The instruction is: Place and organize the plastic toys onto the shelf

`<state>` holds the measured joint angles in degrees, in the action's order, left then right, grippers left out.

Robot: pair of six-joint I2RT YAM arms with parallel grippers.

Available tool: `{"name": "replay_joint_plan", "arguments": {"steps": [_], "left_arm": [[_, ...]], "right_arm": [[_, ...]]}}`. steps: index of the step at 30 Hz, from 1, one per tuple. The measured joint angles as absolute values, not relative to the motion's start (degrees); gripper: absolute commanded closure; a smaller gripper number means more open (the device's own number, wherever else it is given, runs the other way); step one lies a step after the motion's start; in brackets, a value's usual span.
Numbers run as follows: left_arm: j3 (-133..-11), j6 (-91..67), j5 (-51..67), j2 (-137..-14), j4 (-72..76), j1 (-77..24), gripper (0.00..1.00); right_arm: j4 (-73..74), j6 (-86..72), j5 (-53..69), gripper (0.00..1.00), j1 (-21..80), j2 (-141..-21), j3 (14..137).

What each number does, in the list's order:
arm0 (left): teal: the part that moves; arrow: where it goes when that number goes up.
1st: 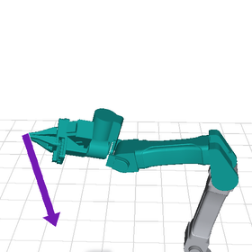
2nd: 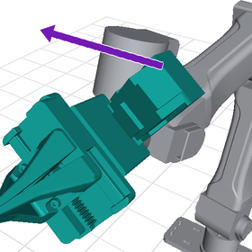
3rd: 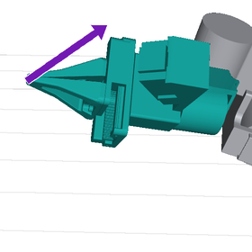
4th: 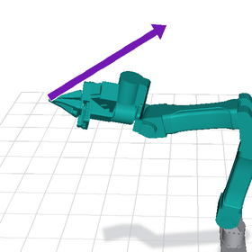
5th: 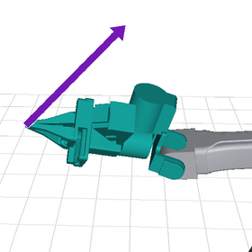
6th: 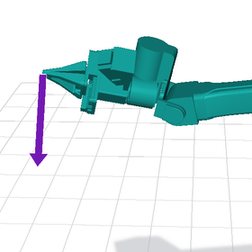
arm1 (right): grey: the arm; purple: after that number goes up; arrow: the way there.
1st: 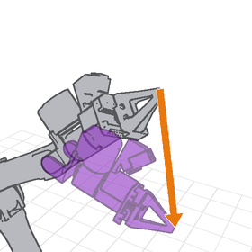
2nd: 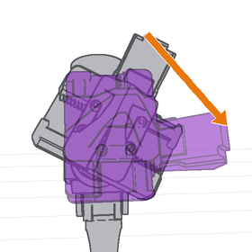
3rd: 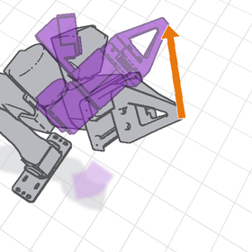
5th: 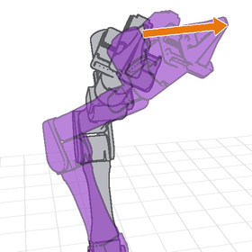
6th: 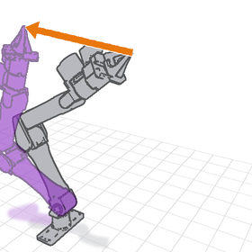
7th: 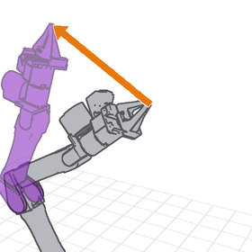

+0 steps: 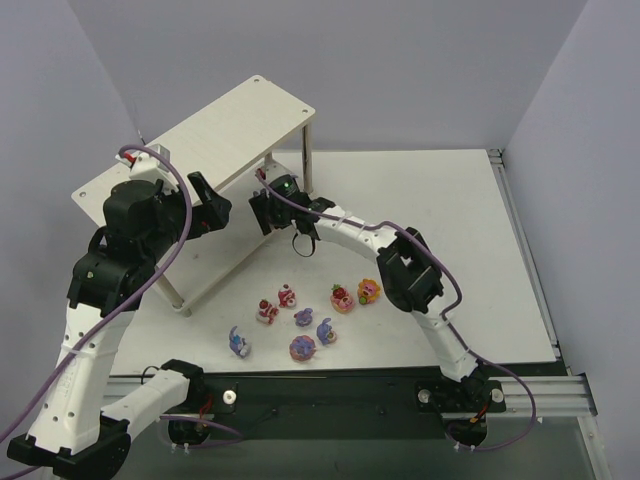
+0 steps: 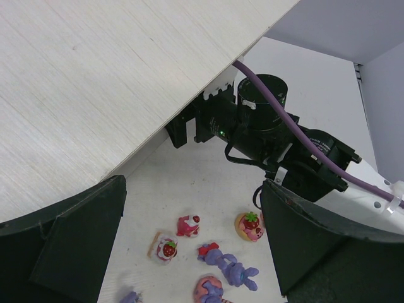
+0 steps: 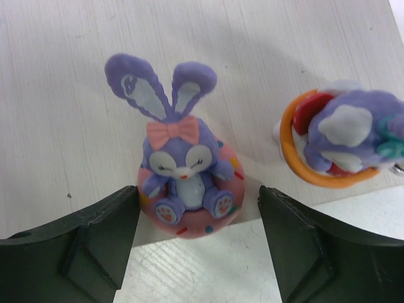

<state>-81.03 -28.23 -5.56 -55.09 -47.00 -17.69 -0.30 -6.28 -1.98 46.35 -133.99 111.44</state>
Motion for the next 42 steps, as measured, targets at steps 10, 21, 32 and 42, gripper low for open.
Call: {"name": "replay_joint_plan", "arguments": {"steps": [10, 21, 32, 42], "left_arm": [[-81.03, -28.25, -5.74, -53.95, -47.09, -17.69, 0.03], [-80.99, -28.05, -6.68, -49.58, -49.47, -17.69, 0.03], [-79.46, -27.35, -8.32, -45.63, -50.87, -18.11, 0.03], [-79.15, -26.33, -8.75, -46.02, -50.87, -19.03, 0.03]], "right_arm": [[-3.4, -7.07, -2.81, 0.23, 46.96, -125.16, 102.13], [-3.86, -7.7, -1.87, 0.24, 49.52, -98.7, 82.98], [7.22, -9.47, -8.16, 0.24, 59.24, -69.82, 59.61], [4.54, -17.74, -12.16, 0.36, 72.31, -62.59, 36.71]]}}
